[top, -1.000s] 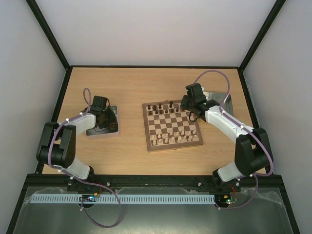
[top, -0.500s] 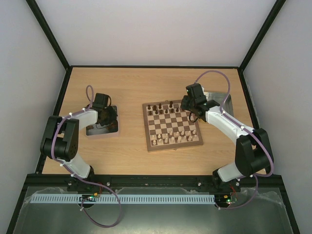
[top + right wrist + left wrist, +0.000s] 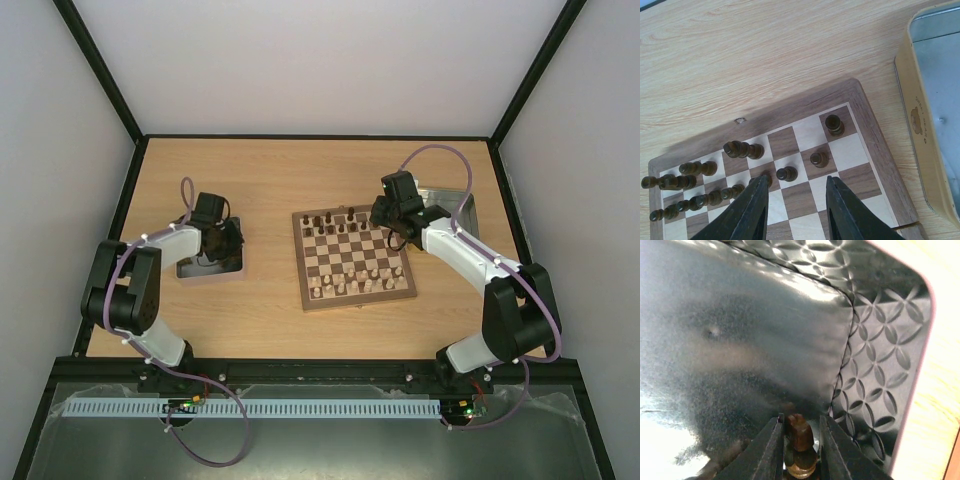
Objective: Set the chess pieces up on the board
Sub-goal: Pick up the chess piece from the storage box.
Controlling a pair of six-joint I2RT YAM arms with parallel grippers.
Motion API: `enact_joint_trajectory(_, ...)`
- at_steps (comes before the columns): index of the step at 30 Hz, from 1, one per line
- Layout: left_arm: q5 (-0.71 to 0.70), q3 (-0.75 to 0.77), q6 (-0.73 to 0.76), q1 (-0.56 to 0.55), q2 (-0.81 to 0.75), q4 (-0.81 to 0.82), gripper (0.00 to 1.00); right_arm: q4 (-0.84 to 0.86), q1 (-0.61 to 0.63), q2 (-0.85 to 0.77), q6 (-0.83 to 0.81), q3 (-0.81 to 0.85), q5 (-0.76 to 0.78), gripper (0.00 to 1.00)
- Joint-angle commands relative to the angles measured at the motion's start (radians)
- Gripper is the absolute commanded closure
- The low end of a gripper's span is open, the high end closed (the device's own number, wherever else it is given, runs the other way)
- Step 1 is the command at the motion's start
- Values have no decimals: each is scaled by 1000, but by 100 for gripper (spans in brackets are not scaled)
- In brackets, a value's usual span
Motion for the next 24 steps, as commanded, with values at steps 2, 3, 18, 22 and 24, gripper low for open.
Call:
enact_joint_trajectory(2, 7, -3, 17, -5, 1, -35, 84, 18, -4, -26, 16, -10, 7, 69)
enact_joint_trajectory(3, 5, 0, 19, -4, 4, -38, 88, 18, -4, -29, 16, -12, 6, 69)
enact_joint_trajectory(18, -164, -16, 87, -52, -271, -41, 98, 35, -4, -63, 27, -25, -2, 69)
enact_joint_trajectory(22, -199, -23, 116, -142, -361, 24, 98, 55, -4, -89, 36, -48, 2, 69)
enact_joint_trajectory(24, -235, -35, 132, -218, -383, 73, 97, 77, -4, -109, 56, -67, 7, 69)
